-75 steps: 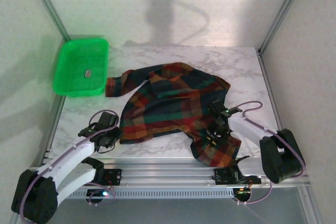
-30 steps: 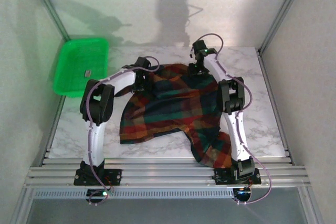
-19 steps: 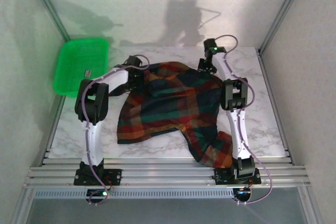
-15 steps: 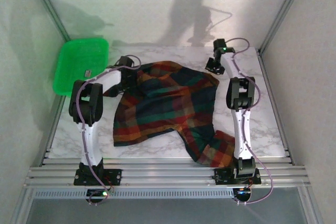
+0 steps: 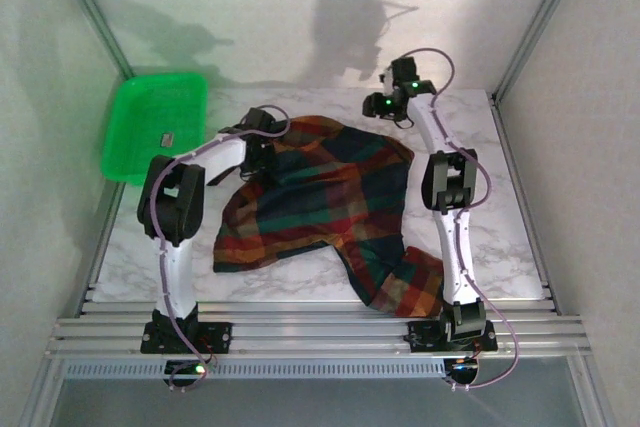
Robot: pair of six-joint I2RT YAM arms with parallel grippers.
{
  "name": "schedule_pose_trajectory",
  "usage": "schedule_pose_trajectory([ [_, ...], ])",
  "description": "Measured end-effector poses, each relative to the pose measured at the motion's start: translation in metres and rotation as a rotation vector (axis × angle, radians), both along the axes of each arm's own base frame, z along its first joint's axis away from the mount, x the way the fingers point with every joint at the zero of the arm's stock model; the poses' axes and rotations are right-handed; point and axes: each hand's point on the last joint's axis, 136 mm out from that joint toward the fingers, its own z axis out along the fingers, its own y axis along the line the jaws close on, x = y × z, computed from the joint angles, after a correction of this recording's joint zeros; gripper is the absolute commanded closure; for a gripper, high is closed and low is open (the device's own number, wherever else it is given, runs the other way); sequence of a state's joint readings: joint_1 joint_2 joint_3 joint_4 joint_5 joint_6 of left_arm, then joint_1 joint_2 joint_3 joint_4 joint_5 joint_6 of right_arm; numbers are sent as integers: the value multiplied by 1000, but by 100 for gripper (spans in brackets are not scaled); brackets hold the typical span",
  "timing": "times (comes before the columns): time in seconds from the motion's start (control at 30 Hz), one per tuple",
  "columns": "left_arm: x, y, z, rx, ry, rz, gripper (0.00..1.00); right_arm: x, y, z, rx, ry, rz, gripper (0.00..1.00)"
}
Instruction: Fold and stack the long sleeve shirts
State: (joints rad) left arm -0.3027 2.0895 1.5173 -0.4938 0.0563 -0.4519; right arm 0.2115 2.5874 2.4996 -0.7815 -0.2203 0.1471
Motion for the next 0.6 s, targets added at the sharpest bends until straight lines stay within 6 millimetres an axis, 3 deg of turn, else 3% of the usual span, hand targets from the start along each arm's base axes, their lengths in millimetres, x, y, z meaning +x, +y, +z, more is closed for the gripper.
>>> schedule_pose_trajectory([
  [0.1, 5, -19, -7, 5, 2, -40, 99, -8, 17, -3, -18, -2, 75, 40],
  [0.27, 6, -43, -13, 9, 1, -86, 99, -9, 12, -12, -77, -5, 105, 39],
  [0.6, 2, -55, -14, 10, 2, -112, 99, -19, -2, -42, -185, 61, 117, 38],
])
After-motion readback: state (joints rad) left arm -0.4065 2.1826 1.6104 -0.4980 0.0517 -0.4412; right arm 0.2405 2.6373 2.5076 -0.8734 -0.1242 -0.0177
